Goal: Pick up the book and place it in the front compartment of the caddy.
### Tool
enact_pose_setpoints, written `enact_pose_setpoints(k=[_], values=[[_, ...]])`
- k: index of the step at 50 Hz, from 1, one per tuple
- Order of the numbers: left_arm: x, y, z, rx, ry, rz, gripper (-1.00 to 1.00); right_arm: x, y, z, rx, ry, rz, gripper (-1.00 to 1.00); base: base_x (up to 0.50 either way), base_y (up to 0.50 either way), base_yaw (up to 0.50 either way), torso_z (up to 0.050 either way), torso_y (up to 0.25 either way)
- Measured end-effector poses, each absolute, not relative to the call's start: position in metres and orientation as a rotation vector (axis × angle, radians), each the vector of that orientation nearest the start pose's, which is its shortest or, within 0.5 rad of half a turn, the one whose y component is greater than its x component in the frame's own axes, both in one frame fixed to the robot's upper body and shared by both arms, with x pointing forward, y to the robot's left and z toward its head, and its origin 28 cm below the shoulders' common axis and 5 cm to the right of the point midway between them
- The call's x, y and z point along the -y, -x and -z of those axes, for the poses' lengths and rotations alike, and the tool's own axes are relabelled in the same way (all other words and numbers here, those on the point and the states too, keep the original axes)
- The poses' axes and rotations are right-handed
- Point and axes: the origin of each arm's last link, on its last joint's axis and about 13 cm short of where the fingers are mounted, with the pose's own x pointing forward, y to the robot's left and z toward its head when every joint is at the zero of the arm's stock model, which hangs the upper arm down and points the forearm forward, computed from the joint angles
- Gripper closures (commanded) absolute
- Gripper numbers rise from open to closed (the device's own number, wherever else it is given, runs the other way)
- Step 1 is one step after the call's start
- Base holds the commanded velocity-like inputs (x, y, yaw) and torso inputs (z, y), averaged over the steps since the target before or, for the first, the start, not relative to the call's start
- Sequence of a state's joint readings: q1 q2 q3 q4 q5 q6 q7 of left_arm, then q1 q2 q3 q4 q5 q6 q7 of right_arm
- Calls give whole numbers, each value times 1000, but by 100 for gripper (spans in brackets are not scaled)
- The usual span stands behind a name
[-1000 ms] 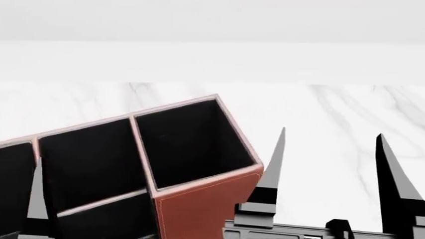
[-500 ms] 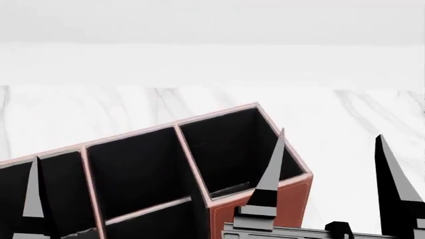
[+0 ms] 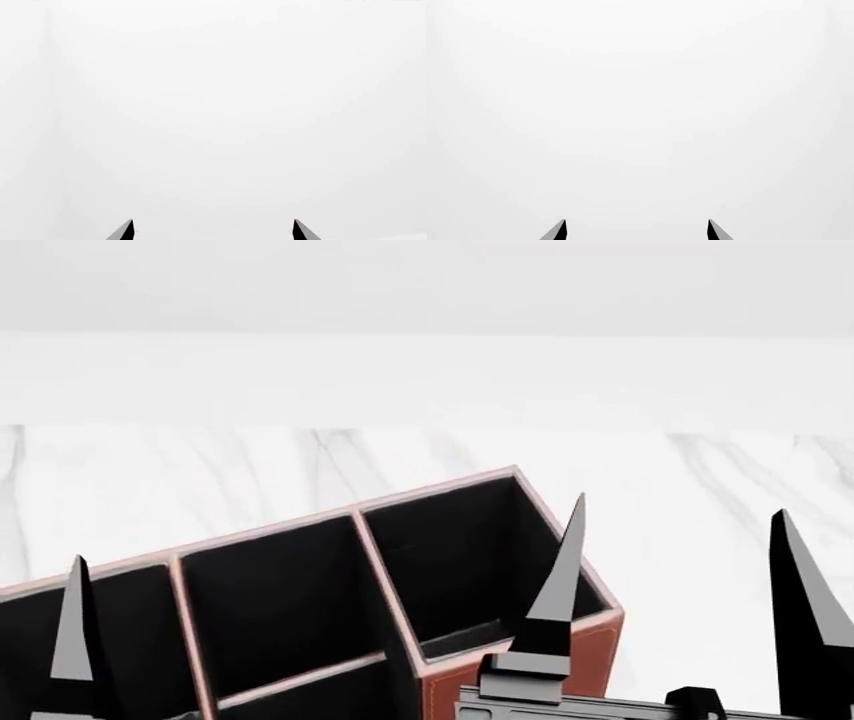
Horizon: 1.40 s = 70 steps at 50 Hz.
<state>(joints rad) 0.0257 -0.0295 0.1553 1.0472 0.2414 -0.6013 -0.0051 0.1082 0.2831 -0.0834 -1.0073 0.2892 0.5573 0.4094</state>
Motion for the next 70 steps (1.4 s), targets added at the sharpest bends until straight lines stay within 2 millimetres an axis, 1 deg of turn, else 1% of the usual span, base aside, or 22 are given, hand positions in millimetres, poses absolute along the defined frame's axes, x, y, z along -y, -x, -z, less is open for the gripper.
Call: enact_pose_setpoints(k=[8, 18, 20, 24, 27, 36, 45, 57, 70], values=[[-197, -150, -173, 432, -149, -14, -100, 99, -166, -188, 502, -32, 56, -100, 0, 0, 0, 48, 0], [-194, -146, -174, 487, -100, 65, -100, 99, -165, -189, 505, -31, 56, -100, 0, 0, 0, 0, 0], [-192, -147, -177, 522, -76, 99, -100, 99, -164, -190, 505, -31, 57, -100, 0, 0, 0, 0, 0], [-181, -147, -189, 649, -22, 234, -100, 99, -164, -190, 508, -32, 58, -100, 0, 0, 0, 0, 0], [-180, -143, -191, 660, 5, 293, -100, 100, -163, -191, 509, -33, 59, -100, 0, 0, 0, 0, 0], [-189, -134, -188, 527, -17, 391, -100, 101, -162, -192, 513, -35, 62, -100, 0, 0, 0, 0, 0], [-199, -130, -185, 400, -79, 432, -100, 101, -162, -193, 515, -34, 63, -100, 0, 0, 0, 0, 0], [-204, -133, -194, 295, -186, 492, -100, 101, -161, -193, 514, -32, 63, -100, 0, 0, 0, 0, 0], [-204, -134, -207, 197, -243, 576, -100, 101, -161, -193, 513, -30, 60, -100, 0, 0, 0, 0, 0]])
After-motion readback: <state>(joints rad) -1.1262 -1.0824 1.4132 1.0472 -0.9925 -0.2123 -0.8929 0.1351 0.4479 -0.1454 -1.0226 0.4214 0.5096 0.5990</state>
